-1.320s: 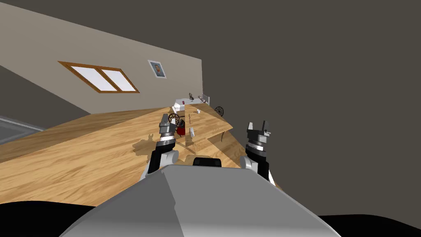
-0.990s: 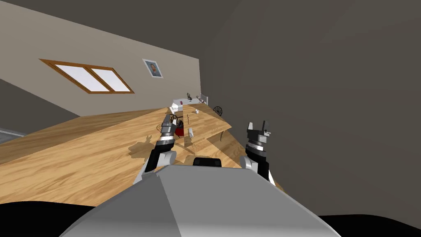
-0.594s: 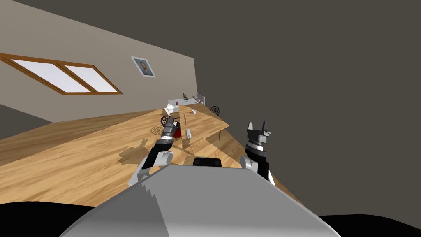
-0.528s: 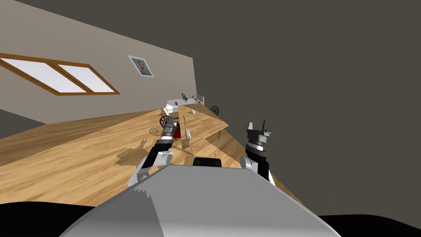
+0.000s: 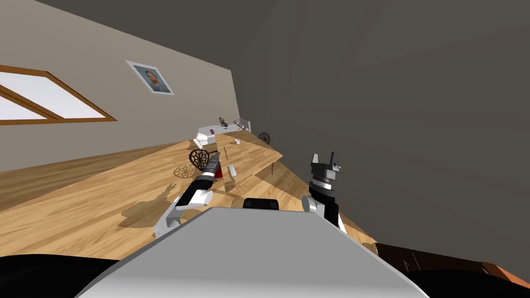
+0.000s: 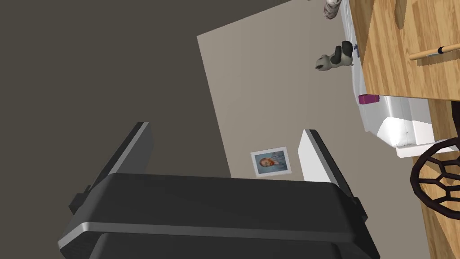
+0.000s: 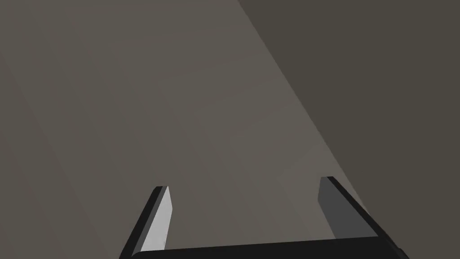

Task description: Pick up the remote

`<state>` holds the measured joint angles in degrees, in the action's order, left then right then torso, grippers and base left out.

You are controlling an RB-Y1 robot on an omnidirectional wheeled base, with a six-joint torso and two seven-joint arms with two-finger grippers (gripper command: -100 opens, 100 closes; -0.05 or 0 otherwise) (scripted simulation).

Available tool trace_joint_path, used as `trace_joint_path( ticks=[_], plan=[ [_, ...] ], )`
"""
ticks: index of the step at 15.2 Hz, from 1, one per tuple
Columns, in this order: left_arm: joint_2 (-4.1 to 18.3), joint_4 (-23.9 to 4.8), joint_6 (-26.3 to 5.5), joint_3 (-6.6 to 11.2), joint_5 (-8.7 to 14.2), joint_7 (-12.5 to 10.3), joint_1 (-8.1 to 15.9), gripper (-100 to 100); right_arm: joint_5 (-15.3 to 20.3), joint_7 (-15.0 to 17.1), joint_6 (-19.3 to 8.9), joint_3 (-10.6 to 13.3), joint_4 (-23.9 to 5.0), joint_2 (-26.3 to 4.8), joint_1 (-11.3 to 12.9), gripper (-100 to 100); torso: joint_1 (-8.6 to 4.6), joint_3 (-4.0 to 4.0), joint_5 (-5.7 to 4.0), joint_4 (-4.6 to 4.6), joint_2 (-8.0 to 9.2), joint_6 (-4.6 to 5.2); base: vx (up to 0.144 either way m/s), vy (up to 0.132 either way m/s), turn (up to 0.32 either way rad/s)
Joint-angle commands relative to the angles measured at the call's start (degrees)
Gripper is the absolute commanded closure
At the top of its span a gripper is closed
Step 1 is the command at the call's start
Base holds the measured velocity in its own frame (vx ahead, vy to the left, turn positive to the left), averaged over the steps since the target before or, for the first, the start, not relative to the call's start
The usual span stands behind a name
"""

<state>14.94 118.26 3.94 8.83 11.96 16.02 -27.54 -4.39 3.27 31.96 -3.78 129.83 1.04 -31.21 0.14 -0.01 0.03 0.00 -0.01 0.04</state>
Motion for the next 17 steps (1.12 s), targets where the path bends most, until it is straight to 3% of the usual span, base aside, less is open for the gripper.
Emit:
trace_joint_path(
  ticks=[1,5,6,8,9,11,14,16,17],
  plan=[
    [0.7,-0.7,-2.8,0.78,0.6,0.8,0.1,-100,0.0,0.0,0.0,0.0,0.0,0.0,0.0,0,0.00,0.00,0.00,0.00,0.00,0.00,-0.003,0.018,-0.243],
    [1.7,-2.2,-5.7,1.79,1.4,1.9,0.4,-100,0.0,0.0,0.0,0.0,0.0,0.0,0.0,0,-0.02,0.00,-0.01,0.00,0.00,-0.01,-0.004,0.018,-0.131],
    [2.6,-3.8,-7.8,2.83,2.2,3.0,0.7,-100,0.0,0.0,0.0,0.0,0.0,0.0,0.0,0,-0.03,0.00,-0.01,0.00,-0.01,-0.03,-0.006,0.023,-0.169],
    [2.6,-3.8,-8.7,2.83,2.2,3.0,0.7,-100,0.0,0.0,0.0,0.0,0.0,0.0,0.0,0,0.00,0.00,0.00,0.00,-0.01,-0.02,-0.004,0.024,-0.160],
    [3.5,-5.5,-10.8,3.90,3.1,4.2,1.0,-100,0.0,0.0,0.0,0.0,0.0,0.0,0.0,0,-0.01,0.00,0.00,0.00,-0.01,-0.03,-0.005,0.017,-0.257],
    [3.5,-5.5,-11.8,3.90,3.1,4.2,1.0,-100,0.0,0.0,0.0,0.0,0.0,0.0,0.0,0,-0.01,-0.01,0.00,0.00,-0.01,-0.01,-0.006,0.025,-0.166],
    [5.1,-9.0,-16.3,6.13,4.9,6.6,1.6,-100,0.0,0.0,0.0,0.0,0.0,0.0,0.0,0,0.01,-0.01,0.00,0.00,-0.02,-0.01,-0.005,0.026,-0.253],
    [5.1,-9.0,-18.3,6.13,4.9,6.6,1.6,-100,0.0,0.0,0.0,0.0,0.0,0.0,0.0,0,0.05,0.00,0.01,0.00,0.00,-0.01,-0.007,0.038,-0.173],
    [5.8,-10.8,-19.9,7.27,5.8,7.8,2.0,-100,0.0,0.0,0.0,0.0,0.0,0.0,0.0,0,0.04,0.00,0.01,0.00,-0.01,-0.05,-0.010,0.028,-0.164]
  ],
)
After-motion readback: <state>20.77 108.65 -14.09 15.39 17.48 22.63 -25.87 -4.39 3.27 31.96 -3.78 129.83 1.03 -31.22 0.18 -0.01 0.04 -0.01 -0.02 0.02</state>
